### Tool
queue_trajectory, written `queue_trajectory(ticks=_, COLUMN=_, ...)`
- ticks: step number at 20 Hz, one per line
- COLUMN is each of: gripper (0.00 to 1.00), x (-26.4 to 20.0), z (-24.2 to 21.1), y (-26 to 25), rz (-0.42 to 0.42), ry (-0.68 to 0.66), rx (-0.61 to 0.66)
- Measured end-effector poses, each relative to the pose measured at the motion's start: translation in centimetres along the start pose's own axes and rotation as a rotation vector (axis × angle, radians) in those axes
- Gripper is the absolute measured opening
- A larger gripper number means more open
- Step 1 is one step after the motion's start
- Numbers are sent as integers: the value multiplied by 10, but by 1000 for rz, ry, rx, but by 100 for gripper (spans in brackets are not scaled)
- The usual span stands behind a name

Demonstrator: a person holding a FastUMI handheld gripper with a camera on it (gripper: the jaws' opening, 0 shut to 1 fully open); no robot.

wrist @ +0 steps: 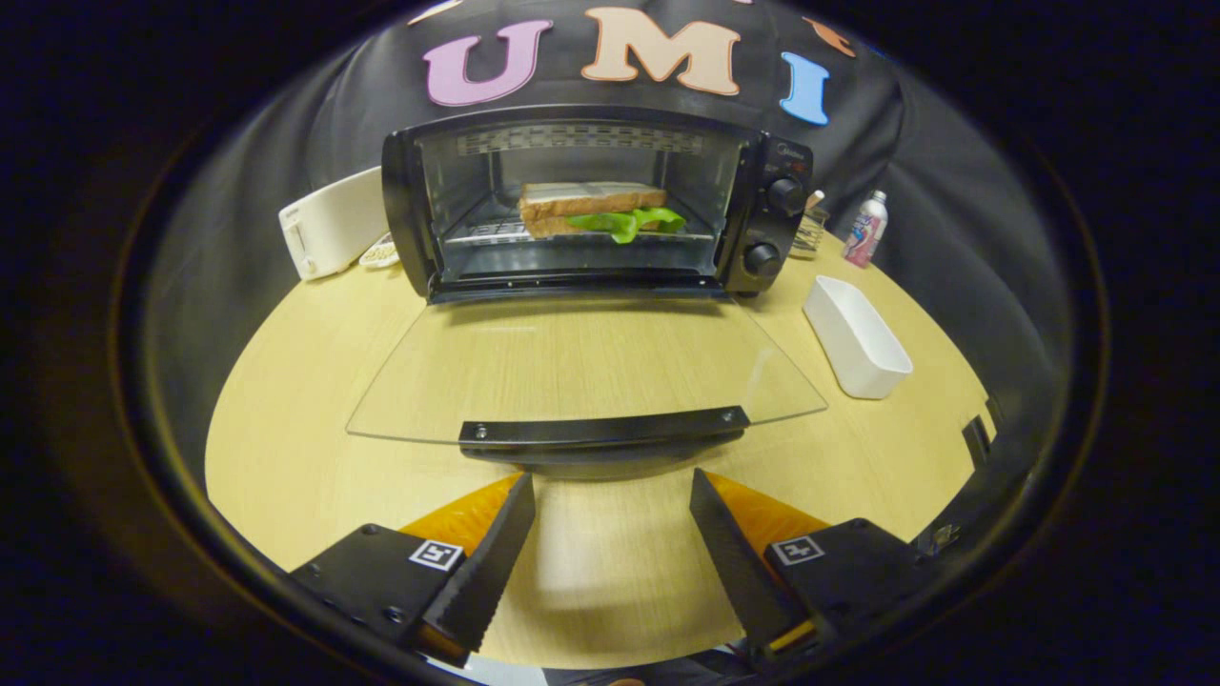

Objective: Open the toaster oven, put the food inside, and close the toaster oven door.

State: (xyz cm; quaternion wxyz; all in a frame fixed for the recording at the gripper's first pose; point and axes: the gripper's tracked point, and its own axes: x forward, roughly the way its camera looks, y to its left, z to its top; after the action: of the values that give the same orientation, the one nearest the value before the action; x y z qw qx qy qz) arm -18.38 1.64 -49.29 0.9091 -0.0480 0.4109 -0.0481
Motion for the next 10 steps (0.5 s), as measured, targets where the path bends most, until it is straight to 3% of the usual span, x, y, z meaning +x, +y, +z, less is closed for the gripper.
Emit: queue_trajectory(ticks=10, gripper=100, x=-17, z=45, y=2, rz=22, ry=-112, rx=21)
